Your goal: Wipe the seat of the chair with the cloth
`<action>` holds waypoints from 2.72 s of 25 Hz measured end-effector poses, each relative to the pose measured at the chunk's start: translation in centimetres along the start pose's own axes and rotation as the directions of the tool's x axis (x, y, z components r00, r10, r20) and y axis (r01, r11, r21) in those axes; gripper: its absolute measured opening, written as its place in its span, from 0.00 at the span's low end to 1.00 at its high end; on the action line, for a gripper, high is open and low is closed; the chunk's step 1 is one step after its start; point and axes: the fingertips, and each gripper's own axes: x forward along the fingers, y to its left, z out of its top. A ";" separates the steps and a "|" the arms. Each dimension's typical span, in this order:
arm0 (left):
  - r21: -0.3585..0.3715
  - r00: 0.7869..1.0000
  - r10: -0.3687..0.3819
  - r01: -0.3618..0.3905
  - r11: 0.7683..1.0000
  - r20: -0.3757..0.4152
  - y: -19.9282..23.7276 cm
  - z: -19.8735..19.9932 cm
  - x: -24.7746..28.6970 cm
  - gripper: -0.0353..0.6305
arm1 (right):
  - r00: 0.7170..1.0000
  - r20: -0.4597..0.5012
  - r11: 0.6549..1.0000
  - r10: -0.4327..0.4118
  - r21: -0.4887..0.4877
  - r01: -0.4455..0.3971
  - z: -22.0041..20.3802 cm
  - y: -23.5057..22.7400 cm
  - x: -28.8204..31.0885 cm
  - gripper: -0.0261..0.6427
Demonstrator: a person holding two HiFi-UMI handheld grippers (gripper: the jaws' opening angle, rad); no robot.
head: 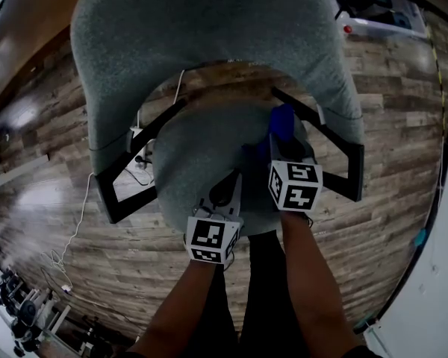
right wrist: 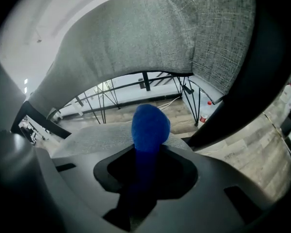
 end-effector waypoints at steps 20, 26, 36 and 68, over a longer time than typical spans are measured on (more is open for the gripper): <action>-0.027 0.996 0.062 -0.060 0.998 0.070 5.0 -0.4 -6.2 0.06 | 0.994 0.078 0.997 0.070 -0.027 -0.068 1.1 5.9 -2.9 0.20; -0.076 0.989 0.117 -0.110 0.991 0.092 7.2 -1.5 -9.1 0.06 | 0.980 0.046 0.978 0.193 -0.087 -0.189 -0.2 13.7 -3.1 0.20; -0.179 0.975 0.214 -0.200 0.963 0.059 10.9 -6.6 -15.1 0.06 | 0.930 -0.084 0.909 0.358 -0.195 -0.368 -4.9 25.3 -2.1 0.20; -0.194 0.972 0.233 -0.221 0.956 0.042 13.2 -8.8 -17.5 0.06 | 0.904 -0.167 0.895 0.394 -0.153 -0.418 -10.2 29.4 -0.6 0.20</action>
